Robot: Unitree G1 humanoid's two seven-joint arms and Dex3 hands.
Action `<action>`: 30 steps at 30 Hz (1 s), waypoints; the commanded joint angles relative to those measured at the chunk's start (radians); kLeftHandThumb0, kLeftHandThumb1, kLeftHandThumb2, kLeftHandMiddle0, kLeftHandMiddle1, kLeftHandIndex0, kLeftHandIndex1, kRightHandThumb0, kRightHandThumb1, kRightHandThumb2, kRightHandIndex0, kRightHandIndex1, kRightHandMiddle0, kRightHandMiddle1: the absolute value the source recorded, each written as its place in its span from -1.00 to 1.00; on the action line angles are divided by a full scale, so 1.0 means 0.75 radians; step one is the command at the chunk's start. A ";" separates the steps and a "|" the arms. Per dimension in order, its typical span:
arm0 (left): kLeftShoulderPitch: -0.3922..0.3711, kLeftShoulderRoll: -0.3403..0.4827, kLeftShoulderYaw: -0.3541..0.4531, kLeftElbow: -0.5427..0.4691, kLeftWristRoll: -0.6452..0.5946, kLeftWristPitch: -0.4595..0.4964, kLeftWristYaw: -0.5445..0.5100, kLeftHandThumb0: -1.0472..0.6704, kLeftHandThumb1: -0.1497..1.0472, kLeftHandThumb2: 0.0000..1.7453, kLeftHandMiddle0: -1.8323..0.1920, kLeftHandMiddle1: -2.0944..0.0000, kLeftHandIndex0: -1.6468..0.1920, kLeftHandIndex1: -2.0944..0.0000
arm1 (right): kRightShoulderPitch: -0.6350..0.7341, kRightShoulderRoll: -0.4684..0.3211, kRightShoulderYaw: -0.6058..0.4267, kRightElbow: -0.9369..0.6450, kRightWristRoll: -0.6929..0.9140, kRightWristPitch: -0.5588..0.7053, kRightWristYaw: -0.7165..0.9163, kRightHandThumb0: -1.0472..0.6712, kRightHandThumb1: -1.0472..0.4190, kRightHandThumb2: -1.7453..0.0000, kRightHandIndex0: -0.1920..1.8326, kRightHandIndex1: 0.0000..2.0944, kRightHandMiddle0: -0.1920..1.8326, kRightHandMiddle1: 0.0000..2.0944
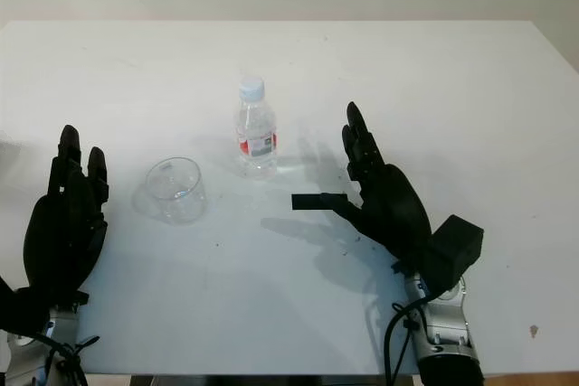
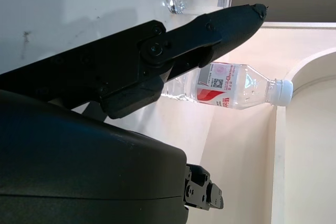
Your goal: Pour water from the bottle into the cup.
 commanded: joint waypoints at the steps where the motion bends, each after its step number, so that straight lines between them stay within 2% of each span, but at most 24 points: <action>1: 0.059 -0.027 -0.007 0.023 0.008 -0.005 0.003 -0.63 1.00 -0.15 1.00 1.00 1.00 1.00 | 0.031 0.002 0.008 -0.041 -0.006 0.008 -0.005 -0.84 -0.94 0.94 -1.00 -1.00 -1.00 -1.00; 7: 0.007 -0.027 -0.013 0.058 0.014 -0.003 0.009 -0.63 1.00 -0.16 1.00 1.00 1.00 1.00 | -0.040 -0.012 0.007 0.042 0.007 0.000 0.037 -0.84 -0.95 0.93 -1.00 -1.00 -1.00 -1.00; 14: -0.013 -0.031 -0.012 0.079 0.009 0.003 0.013 -0.63 1.00 -0.17 1.00 1.00 1.00 1.00 | -0.271 0.036 0.061 0.185 -0.075 0.030 -0.025 -0.90 -0.94 0.94 -1.00 -1.00 -1.00 -1.00; 20: -0.027 -0.027 -0.007 0.090 0.005 -0.004 0.009 -0.63 1.00 -0.16 1.00 1.00 1.00 1.00 | -0.615 0.121 0.086 0.472 -0.113 0.101 -0.076 -0.95 -0.88 0.96 -1.00 -1.00 -1.00 -1.00; 23: -0.029 -0.023 -0.004 0.088 0.008 -0.008 0.010 -0.64 1.00 -0.16 1.00 1.00 1.00 1.00 | -0.747 0.165 0.083 0.629 -0.127 0.083 -0.110 -0.97 -0.85 0.96 -1.00 -1.00 -1.00 -1.00; 30: -0.028 -0.016 0.004 0.067 -0.001 -0.012 0.004 -0.63 1.00 -0.17 1.00 1.00 1.00 1.00 | -0.900 0.221 0.079 0.873 -0.171 0.016 -0.155 -0.97 -0.85 0.94 -1.00 -1.00 -1.00 -1.00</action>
